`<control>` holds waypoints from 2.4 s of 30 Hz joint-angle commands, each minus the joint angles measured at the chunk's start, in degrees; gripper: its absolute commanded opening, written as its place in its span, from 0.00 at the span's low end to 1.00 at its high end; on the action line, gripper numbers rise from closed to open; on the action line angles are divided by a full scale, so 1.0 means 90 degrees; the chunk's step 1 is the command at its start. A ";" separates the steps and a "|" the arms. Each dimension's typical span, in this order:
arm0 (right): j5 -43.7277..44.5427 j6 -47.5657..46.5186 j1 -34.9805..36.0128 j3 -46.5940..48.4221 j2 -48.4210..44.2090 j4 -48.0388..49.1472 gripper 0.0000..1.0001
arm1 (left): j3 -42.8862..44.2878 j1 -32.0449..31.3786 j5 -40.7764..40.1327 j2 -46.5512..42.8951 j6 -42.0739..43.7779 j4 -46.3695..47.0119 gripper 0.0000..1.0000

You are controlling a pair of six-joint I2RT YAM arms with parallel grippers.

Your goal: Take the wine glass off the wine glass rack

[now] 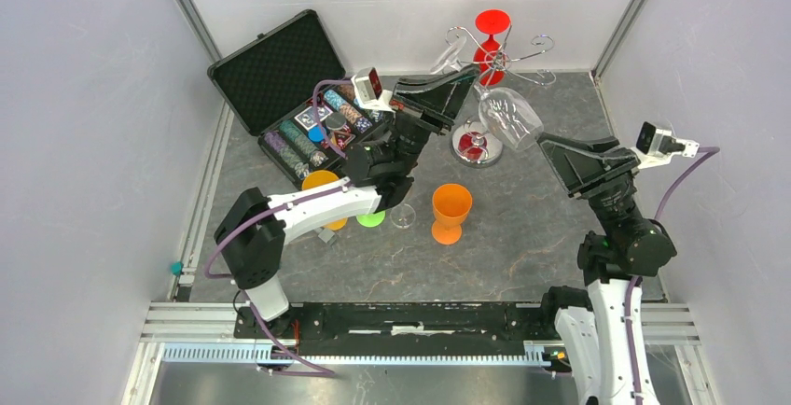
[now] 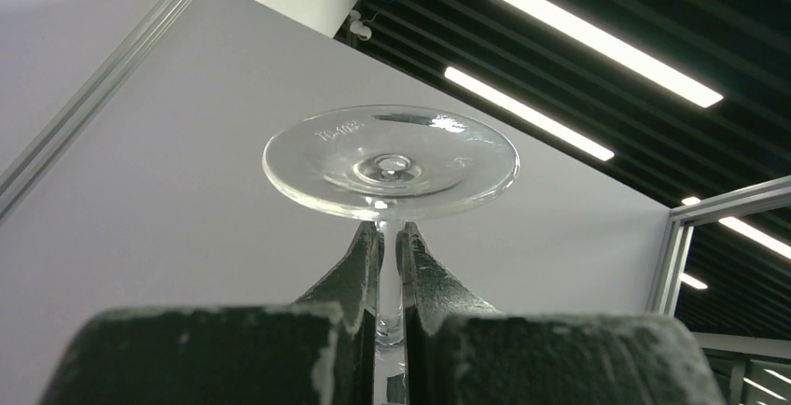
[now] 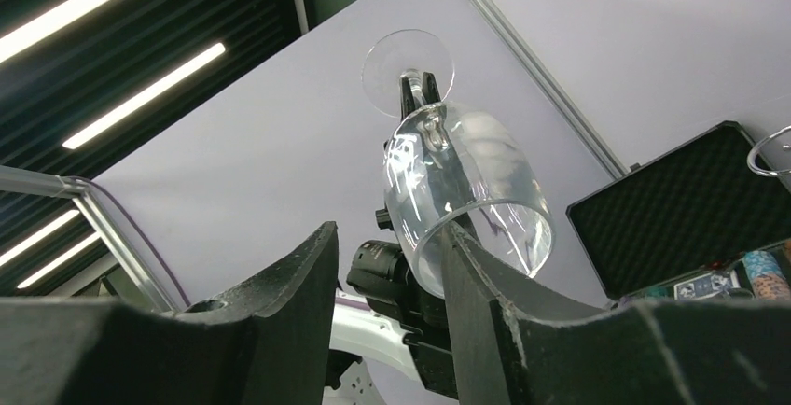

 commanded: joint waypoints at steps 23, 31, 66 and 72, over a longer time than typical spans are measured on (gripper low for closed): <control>0.0650 -0.1133 0.1062 0.0600 0.0455 -0.0741 0.00 | 0.0286 -0.0026 0.0380 0.0017 -0.0229 0.0378 0.20; 0.0933 -0.2331 0.1059 0.1105 0.0360 -0.1795 0.00 | -0.0394 -0.0027 0.0380 -0.0520 -0.0087 0.0213 0.71; 0.1428 -0.9910 0.1454 0.5116 0.1036 -1.0946 0.00 | -0.2062 0.0069 -0.0889 -0.5172 0.4391 -0.9614 1.00; 0.1942 -1.0103 0.1567 0.4496 0.0913 -1.1162 0.00 | -0.2256 0.0069 -0.1013 -0.5279 0.4398 -0.9449 1.00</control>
